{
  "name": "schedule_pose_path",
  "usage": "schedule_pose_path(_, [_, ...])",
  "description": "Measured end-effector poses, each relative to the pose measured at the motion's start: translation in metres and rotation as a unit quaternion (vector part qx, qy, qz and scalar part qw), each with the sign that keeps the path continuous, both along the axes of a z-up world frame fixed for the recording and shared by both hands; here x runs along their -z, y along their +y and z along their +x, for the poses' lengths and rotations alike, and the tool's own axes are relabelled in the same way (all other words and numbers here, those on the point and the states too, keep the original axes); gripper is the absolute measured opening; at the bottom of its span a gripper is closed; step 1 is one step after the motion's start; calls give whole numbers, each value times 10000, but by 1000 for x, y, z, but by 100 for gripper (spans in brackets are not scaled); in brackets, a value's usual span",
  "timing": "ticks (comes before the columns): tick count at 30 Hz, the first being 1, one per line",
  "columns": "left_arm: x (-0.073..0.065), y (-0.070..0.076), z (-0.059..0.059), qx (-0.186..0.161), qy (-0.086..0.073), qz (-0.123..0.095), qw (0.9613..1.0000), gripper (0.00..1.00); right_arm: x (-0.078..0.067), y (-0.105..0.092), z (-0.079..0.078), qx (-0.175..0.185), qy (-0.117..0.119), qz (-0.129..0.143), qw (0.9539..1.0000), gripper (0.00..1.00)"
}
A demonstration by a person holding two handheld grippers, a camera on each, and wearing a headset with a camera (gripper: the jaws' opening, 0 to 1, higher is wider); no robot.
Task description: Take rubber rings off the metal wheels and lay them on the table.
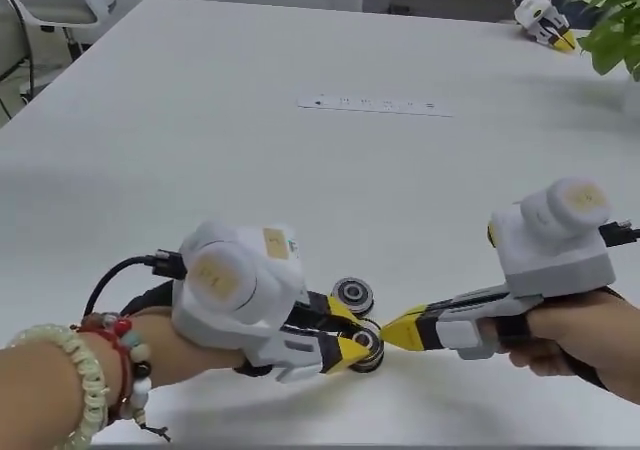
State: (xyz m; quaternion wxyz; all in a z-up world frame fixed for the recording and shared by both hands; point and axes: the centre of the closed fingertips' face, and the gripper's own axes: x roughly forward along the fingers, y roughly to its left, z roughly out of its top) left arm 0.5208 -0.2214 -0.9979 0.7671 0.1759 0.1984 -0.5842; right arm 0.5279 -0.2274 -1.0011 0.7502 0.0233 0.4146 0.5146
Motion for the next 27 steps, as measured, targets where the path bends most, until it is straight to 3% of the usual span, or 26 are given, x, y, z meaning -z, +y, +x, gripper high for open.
schedule_pose_path(5, [-16,1,3,-181,242,-348,9989,18,-3,0,2,53,-12,40,10000,0])
schedule_pose_path(11, [-29,3,-1,-131,244,-452,9986,33,-9,-2,5,164,-44,89,9998,0])
schedule_pose_path(15, [-36,3,-6,-111,404,-518,9978,43,-13,-3,5,223,-85,120,9996,0])
schedule_pose_path(17, [-38,3,-8,-42,289,-447,9986,48,-15,-2,4,200,-134,108,9997,0])
schedule_pose_path(18, [-41,3,-10,-30,305,-459,9985,50,-16,-1,3,173,-160,109,9997,0])
schedule_pose_path(20, [-48,0,-14,-10,507,-604,9969,51,-18,0,3,164,-182,136,9996,0])
schedule_pose_path(24, [-60,0,-15,82,363,-618,9974,54,-18,-1,5,146,-200,126,9996,0])
schedule_pose_path(27, [-70,2,-16,111,414,-587,9974,61,-19,-2,6,154,-214,155,9995,0])
